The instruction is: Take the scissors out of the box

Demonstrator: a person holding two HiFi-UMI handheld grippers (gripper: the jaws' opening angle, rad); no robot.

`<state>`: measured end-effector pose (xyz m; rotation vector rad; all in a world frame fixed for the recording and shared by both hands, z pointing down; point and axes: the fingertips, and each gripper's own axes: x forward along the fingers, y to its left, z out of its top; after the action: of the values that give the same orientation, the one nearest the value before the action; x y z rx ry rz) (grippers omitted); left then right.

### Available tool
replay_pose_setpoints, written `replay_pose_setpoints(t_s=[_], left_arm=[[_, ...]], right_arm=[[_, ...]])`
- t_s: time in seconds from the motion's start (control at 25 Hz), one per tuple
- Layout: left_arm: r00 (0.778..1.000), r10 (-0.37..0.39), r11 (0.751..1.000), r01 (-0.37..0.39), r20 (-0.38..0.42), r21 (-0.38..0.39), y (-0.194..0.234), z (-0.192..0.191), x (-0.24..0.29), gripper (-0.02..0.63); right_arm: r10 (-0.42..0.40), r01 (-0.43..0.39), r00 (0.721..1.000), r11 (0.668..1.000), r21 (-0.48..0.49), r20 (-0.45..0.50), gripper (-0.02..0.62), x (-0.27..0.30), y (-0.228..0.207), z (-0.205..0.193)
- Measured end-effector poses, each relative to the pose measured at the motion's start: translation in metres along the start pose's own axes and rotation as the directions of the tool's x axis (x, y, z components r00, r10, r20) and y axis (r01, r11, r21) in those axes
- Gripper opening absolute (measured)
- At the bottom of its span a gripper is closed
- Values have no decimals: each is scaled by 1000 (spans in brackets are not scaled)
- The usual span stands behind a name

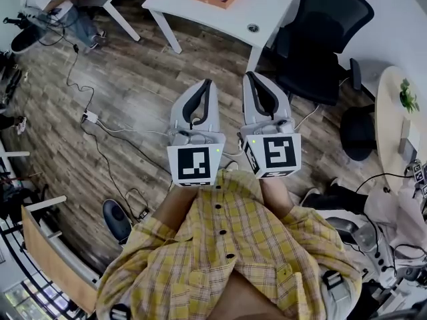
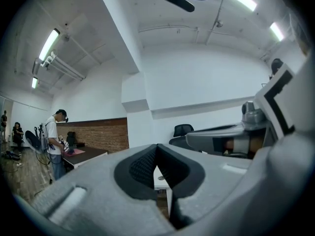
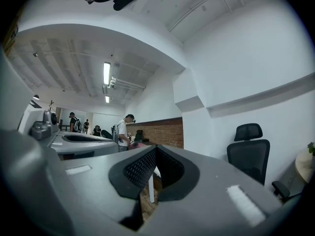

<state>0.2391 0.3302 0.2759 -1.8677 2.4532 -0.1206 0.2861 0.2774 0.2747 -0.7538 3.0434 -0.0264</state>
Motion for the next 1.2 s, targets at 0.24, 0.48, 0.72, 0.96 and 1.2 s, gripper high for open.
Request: replay_pose_setpoints(t_s=[0.24, 0.48, 0.72, 0.96, 1.2], left_arm=[[998, -31, 1000, 31, -57, -6, 36, -17, 45, 0], [995, -75, 997, 74, -64, -17, 83, -18, 98, 0], [991, -117, 992, 114, -66, -45, 139, -18, 143, 0], [982, -172, 985, 169, -78, -43, 177, -24, 182, 0], [966, -245, 970, 242, -85, -37, 203, -30, 210, 0]], right_arm=[[-15, 15, 999, 1000, -12, -30, -6, 55, -6, -6], [-44, 43, 998, 999, -6, -37, -6, 127, -9, -2], [-75, 74, 996, 997, -13, -55, -8, 197, -1, 6], [-124, 123, 990, 992, -10, -61, -8, 250, 0, 9], [-174, 174, 980, 985, -13, -99, -8, 289, 2, 1]])
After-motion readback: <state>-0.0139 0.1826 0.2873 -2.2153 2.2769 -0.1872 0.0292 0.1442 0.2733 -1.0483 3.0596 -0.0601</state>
